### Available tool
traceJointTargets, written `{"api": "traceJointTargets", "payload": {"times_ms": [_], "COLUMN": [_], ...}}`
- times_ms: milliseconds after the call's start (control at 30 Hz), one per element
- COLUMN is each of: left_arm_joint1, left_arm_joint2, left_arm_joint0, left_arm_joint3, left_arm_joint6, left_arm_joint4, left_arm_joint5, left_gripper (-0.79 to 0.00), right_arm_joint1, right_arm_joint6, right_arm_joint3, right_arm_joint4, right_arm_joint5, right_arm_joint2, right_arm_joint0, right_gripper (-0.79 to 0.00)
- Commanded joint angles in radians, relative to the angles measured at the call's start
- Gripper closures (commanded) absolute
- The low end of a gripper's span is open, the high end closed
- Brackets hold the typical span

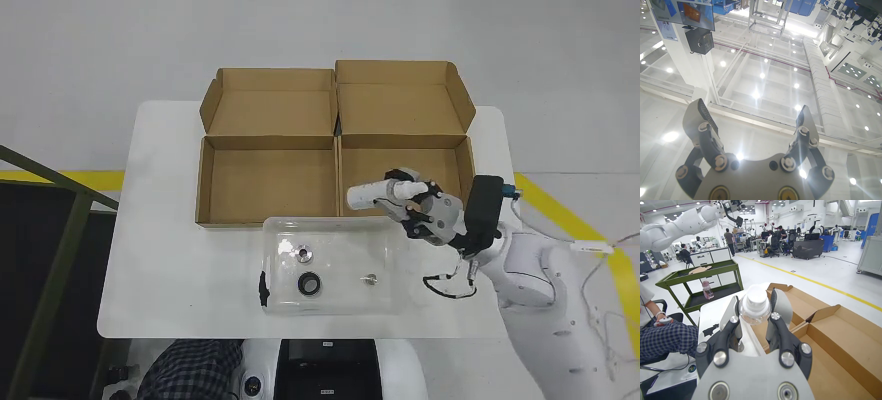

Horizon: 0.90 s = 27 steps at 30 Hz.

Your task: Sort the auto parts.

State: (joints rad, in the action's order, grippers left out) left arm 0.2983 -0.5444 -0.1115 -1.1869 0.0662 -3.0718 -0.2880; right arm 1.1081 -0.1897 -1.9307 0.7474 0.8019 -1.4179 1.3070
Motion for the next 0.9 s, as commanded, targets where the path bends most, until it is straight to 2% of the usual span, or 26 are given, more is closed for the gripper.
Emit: {"api": "traceJointTargets", "payload": {"times_ms": [0, 333, 600, 733, 867], "left_arm_joint1": [0.000, 0.000, 0.000, 0.000, 0.000], "left_arm_joint2": [0.000, 0.000, 0.000, 0.000, 0.000], "left_arm_joint0": [0.000, 0.000, 0.000, 0.000, 0.000], "left_arm_joint3": [0.000, 0.000, 0.000, 0.000, 0.000], "left_arm_joint6": [0.000, 0.000, 0.000, 0.000, 0.000], "left_arm_joint4": [0.000, 0.000, 0.000, 0.000, 0.000], "left_arm_joint5": [0.000, 0.000, 0.000, 0.000, 0.000], "left_gripper": [-0.785, -0.785, -0.785, -0.785, -0.785], "right_arm_joint1": [-0.002, -0.007, -0.007, -0.007, -0.004], "right_arm_joint6": [-0.016, -0.066, -0.074, -0.075, -0.081], "right_arm_joint3": [0.019, 0.056, 0.077, 0.074, 0.076], "right_arm_joint4": [-0.054, -0.130, -0.105, -0.048, 0.079], "right_arm_joint5": [0.007, -0.050, -0.084, -0.122, -0.192], "right_arm_joint2": [-0.001, -0.014, 0.000, 0.006, 0.033], "right_arm_joint0": [-0.011, -0.042, -0.052, -0.058, -0.064], "right_gripper": [0.000, 0.000, 0.000, 0.000, 0.000]}}
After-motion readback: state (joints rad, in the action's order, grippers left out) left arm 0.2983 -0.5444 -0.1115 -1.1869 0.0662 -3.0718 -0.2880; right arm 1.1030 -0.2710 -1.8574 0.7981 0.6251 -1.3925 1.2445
